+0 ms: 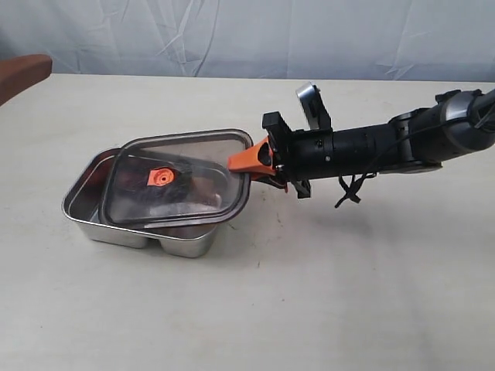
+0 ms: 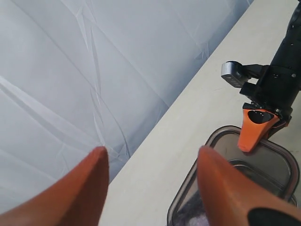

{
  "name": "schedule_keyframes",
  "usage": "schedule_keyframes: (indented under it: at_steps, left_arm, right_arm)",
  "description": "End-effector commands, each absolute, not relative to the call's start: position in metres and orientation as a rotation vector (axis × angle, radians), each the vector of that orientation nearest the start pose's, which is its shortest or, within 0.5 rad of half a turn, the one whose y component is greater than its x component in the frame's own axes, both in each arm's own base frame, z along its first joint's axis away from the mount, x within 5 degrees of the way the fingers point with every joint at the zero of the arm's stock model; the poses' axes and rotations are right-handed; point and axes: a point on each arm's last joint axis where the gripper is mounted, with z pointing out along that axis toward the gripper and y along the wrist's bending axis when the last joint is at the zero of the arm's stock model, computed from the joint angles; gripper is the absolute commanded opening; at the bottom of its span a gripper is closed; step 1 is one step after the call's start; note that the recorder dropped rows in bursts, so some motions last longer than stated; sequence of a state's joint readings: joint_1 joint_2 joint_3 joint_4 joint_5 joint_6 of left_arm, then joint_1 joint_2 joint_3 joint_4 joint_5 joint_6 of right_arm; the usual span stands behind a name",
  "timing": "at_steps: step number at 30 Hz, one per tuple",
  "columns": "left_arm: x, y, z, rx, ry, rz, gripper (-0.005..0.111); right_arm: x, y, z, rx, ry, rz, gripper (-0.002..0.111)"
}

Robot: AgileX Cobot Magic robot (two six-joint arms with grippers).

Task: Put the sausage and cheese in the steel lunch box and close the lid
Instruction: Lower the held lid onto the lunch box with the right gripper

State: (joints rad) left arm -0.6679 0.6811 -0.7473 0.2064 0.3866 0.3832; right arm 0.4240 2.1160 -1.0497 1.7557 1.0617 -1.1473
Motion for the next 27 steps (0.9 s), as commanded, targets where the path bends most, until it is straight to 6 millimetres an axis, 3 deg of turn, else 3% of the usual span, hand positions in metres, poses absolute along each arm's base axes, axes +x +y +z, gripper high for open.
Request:
schedule_keyframes:
  at_steps: [1,17,27]
  left_arm:
    - [0.1109,-0.0793,0.3749,0.98,1.473,-0.012,0.054]
    - [0.1109,-0.0793,0.3749,0.98,1.473,-0.012,0.054]
    - [0.1109,-0.0794,0.3748,0.979,1.474,-0.014,0.054]
  right_arm:
    - [0.3092,0.2238,0.1025,-0.183,2.498,1.754,-0.001]
    - [0.307,0.2245,0.1008,-0.17,2.505,1.808,-0.001]
    - [0.306,0.2226,0.0955,-0.166,2.576,1.741,-0.001]
